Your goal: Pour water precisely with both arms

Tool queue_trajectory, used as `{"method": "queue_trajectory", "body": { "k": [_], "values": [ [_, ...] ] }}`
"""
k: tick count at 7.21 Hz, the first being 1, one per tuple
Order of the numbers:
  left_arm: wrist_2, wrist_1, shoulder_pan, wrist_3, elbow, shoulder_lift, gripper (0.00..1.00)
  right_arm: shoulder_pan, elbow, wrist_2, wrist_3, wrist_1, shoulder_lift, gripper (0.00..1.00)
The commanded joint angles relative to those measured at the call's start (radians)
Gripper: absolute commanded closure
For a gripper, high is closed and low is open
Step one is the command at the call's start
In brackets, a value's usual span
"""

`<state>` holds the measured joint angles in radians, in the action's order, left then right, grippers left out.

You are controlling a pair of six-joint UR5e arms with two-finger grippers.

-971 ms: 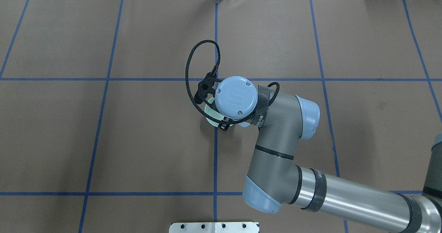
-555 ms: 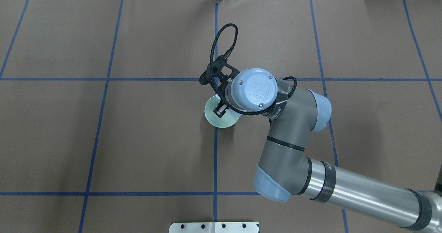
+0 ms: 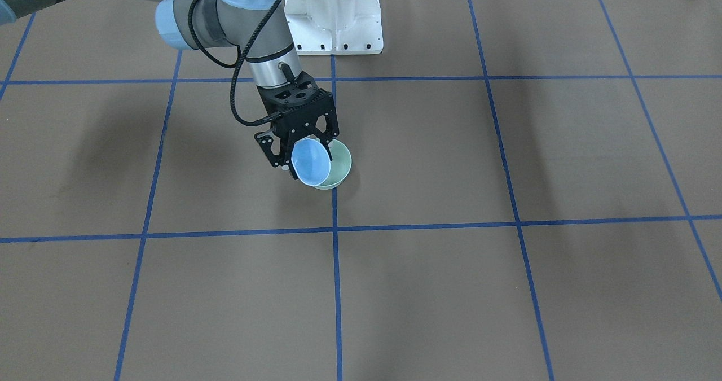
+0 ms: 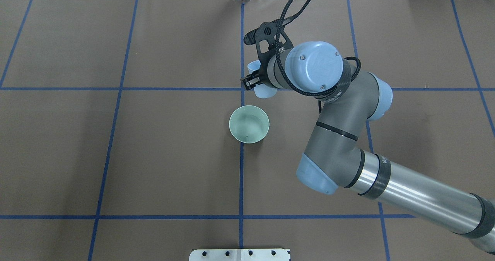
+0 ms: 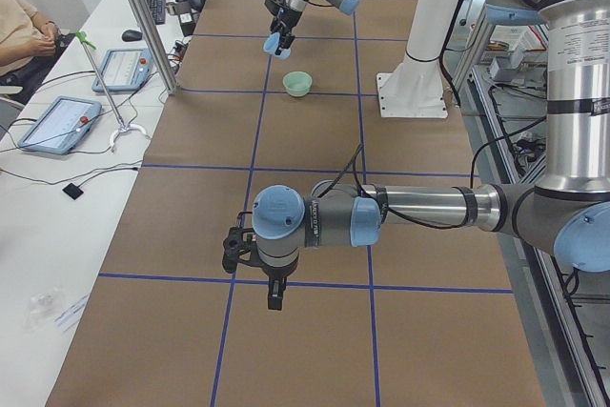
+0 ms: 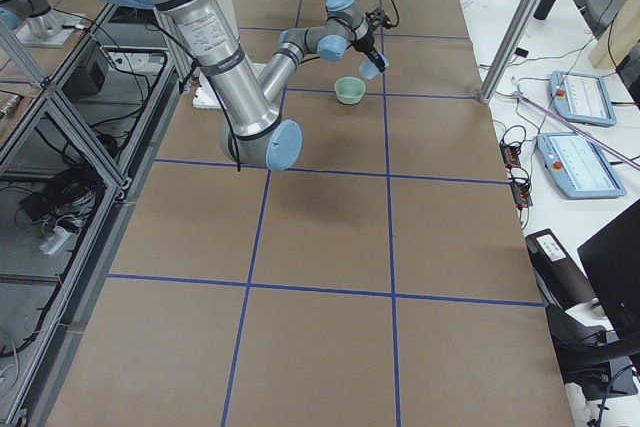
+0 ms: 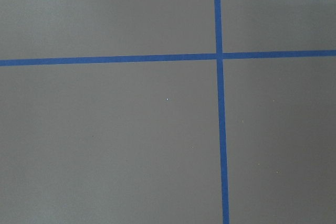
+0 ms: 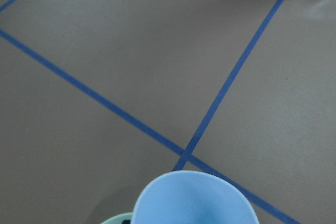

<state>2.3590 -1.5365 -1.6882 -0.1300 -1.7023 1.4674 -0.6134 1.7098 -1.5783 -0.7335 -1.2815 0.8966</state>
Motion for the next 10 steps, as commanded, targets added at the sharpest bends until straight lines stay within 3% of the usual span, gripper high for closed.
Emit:
{"method": "queue_trajectory", "body": {
  "k": [1, 4, 5, 8, 10],
  "values": [
    [-0.004, -0.004, 0.004, -0.003, -0.008, 0.007, 0.00, -0.103, 0.005, 0.001, -0.077, 0.081, 0.045, 1.00],
    [0.003, -0.005, 0.008, -0.004, -0.013, 0.008, 0.00, -0.181, 0.004, 0.044, -0.136, 0.293, 0.195, 1.00],
    [0.005, -0.005, 0.007, -0.003, -0.013, 0.010, 0.00, -0.175, -0.002, 0.152, -0.189, 0.350, 0.235, 1.00],
    [0.006, -0.005, 0.008, -0.003, -0.014, 0.013, 0.00, -0.166, -0.021, 0.320, -0.193, 0.638, 0.498, 1.00],
    [0.006, -0.004, 0.008, -0.003, -0.016, 0.018, 0.00, -0.145, -0.150, 0.406, -0.192, 0.895, 0.626, 1.00]
  ]
}}
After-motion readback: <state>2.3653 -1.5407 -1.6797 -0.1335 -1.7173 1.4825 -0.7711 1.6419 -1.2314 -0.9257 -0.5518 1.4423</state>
